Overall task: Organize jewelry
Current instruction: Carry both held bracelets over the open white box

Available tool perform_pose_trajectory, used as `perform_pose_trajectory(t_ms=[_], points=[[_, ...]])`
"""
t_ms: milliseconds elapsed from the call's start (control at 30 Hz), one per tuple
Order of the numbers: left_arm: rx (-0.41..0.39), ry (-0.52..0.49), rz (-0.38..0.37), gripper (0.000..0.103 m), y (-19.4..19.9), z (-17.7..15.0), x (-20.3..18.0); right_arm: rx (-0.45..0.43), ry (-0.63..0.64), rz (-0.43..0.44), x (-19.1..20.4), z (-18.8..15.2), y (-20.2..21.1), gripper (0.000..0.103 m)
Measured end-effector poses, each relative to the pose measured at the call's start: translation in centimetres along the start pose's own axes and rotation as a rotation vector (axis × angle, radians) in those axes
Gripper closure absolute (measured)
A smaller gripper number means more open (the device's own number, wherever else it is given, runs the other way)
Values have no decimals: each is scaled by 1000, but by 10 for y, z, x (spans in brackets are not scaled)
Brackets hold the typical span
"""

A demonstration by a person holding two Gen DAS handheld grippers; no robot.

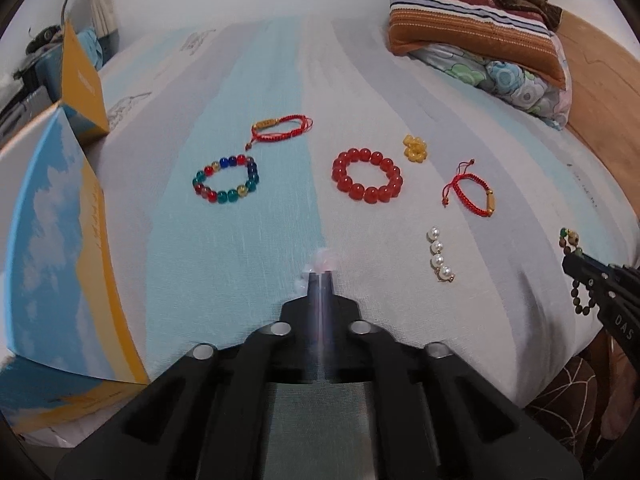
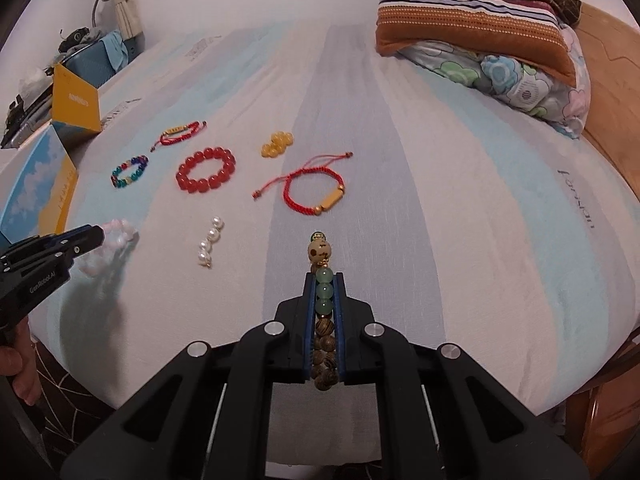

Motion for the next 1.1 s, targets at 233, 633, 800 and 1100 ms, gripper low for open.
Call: perform_pose_trajectory(t_ms=[233, 633, 800, 1100], points=[[2, 14, -9, 103, 5, 8, 6, -17, 5, 20, 16, 10, 10, 96], [35, 27, 44, 77, -26, -14, 9, -4, 33, 39, 28, -5, 0, 96], [54, 34, 52, 69, -41, -21, 12, 18, 28, 50, 27, -10, -10, 96], [58, 37, 36, 85, -48, -23, 10, 31, 7, 59, 22, -9, -16, 96]])
Point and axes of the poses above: each gripper's, at about its wrist camera, not at the fingertips, and y roughly against the way its jaws point, x to its left, z to its top, the point moved 3 cm from there along -y, roughly the way its jaws point, and after that the axes turned 10 degrees about -y, right-handed, at the moved point
